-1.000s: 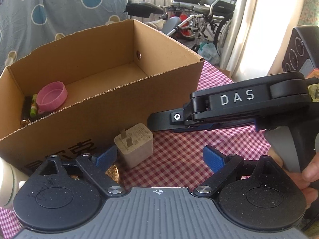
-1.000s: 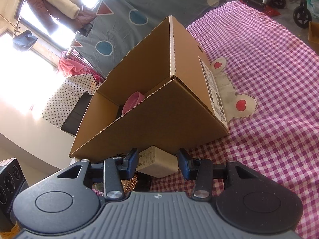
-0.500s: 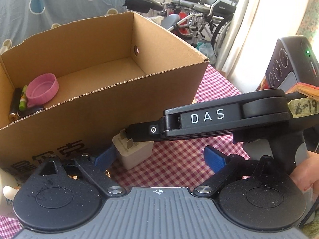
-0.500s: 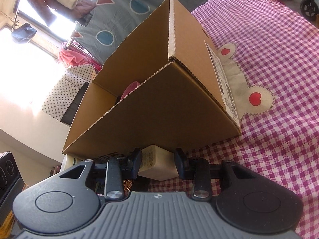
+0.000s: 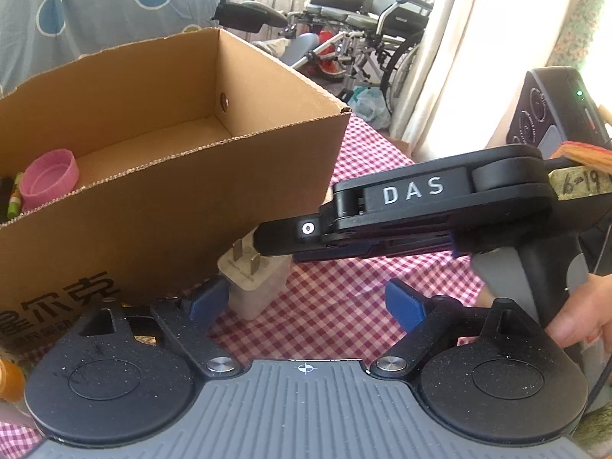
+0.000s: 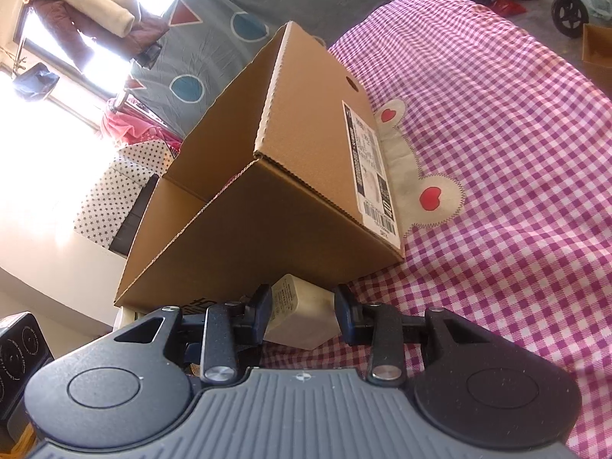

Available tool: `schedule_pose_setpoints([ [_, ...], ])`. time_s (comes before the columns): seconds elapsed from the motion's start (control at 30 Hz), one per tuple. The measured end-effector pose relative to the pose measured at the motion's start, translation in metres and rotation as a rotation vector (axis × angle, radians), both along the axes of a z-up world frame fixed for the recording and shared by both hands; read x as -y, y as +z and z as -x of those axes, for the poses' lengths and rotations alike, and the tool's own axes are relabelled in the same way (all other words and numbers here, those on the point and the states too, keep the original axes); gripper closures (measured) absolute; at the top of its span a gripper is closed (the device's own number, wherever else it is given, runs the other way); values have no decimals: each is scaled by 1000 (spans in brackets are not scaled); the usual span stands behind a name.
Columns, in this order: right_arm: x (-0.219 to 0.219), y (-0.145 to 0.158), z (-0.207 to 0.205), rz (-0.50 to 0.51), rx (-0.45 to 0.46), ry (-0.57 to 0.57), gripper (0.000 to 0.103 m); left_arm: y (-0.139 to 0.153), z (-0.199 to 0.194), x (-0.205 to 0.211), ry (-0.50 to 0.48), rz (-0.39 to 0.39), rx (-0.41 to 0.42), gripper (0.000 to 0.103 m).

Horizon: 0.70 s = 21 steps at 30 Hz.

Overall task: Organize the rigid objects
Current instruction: 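Lower the right gripper onto the white charger plug and close on it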

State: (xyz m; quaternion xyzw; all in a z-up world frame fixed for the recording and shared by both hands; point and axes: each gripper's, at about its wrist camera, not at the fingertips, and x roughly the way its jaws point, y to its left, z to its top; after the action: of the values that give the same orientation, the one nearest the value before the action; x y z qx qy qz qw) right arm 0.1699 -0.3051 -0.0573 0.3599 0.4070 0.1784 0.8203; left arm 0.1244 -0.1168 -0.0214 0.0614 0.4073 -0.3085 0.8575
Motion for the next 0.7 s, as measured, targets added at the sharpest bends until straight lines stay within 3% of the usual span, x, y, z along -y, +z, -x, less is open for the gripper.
schedule_pose_setpoints([
  [0.2, 9, -4, -2, -7, -2, -13, 64, -4, -4, 8, 50, -108, 44, 28],
  [0.27, 8, -5, -5, -5, -8, -7, 64, -7, -6, 11, 65, -131, 46, 37],
  [0.53, -2, -4, -12, 0, -3, 19, 64, -13, -15, 14, 95, -131, 22, 58],
  [0.7, -2, -5, -7, -9, -16, 23, 63, -12, -9, 23, 66, -149, 36, 60],
])
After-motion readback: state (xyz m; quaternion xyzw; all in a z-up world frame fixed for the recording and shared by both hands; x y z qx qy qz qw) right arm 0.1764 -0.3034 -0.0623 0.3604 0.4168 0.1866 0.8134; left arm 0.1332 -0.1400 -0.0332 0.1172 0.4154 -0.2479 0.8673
